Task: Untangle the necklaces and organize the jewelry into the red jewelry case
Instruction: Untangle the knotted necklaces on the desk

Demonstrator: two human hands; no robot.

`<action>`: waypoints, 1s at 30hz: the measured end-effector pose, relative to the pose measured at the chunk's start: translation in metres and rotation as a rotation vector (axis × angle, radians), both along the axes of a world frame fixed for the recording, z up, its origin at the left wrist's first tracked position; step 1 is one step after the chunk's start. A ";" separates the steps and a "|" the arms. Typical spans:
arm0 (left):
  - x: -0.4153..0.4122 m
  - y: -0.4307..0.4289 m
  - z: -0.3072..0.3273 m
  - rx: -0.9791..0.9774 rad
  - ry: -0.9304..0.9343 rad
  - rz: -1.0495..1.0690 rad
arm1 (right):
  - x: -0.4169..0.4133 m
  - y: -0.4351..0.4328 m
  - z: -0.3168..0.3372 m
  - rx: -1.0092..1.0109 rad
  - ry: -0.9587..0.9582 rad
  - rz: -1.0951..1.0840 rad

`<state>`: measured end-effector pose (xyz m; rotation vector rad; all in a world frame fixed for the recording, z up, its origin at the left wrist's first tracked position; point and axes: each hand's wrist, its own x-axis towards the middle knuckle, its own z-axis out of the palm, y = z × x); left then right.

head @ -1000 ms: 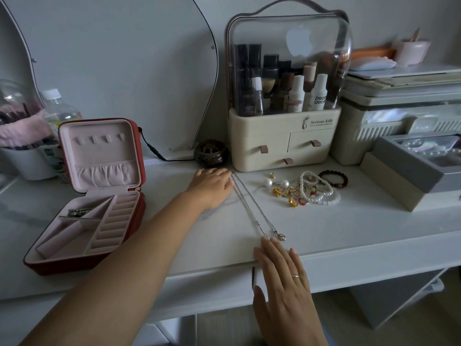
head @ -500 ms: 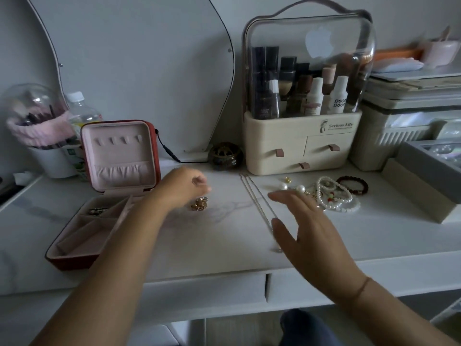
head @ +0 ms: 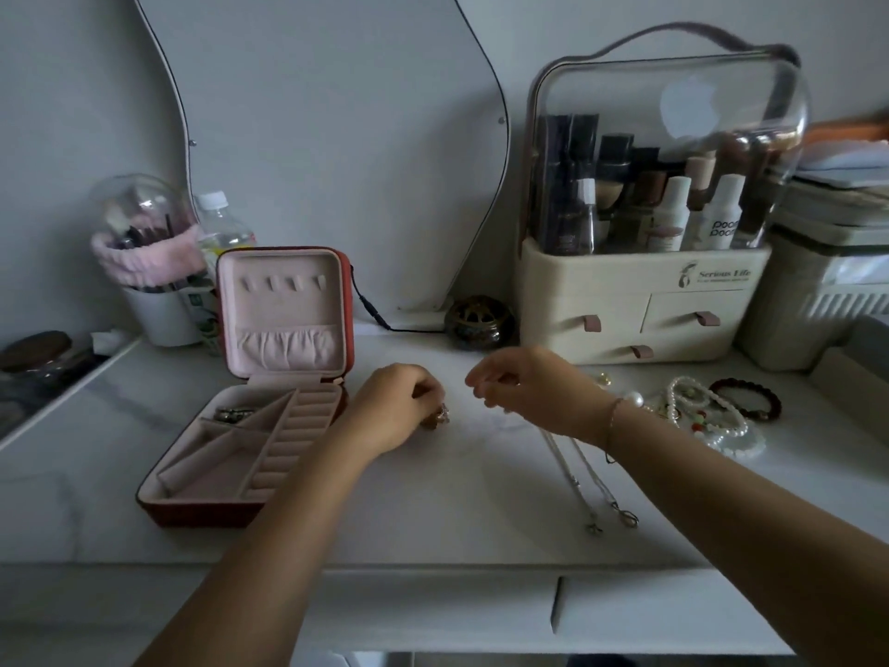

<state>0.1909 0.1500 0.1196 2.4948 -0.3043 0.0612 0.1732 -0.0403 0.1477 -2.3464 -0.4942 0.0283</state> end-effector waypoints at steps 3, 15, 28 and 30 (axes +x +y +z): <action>0.001 -0.002 0.006 -0.333 0.089 -0.002 | 0.014 0.005 0.007 0.083 0.075 0.051; 0.028 -0.027 0.033 -0.919 -0.069 0.001 | 0.043 0.004 0.012 0.529 0.225 0.142; 0.028 -0.043 0.015 -1.130 -0.033 -0.051 | 0.050 0.011 -0.006 0.436 0.151 0.023; 0.030 -0.041 0.012 -1.121 -0.029 -0.038 | 0.050 0.010 -0.008 0.519 0.236 0.029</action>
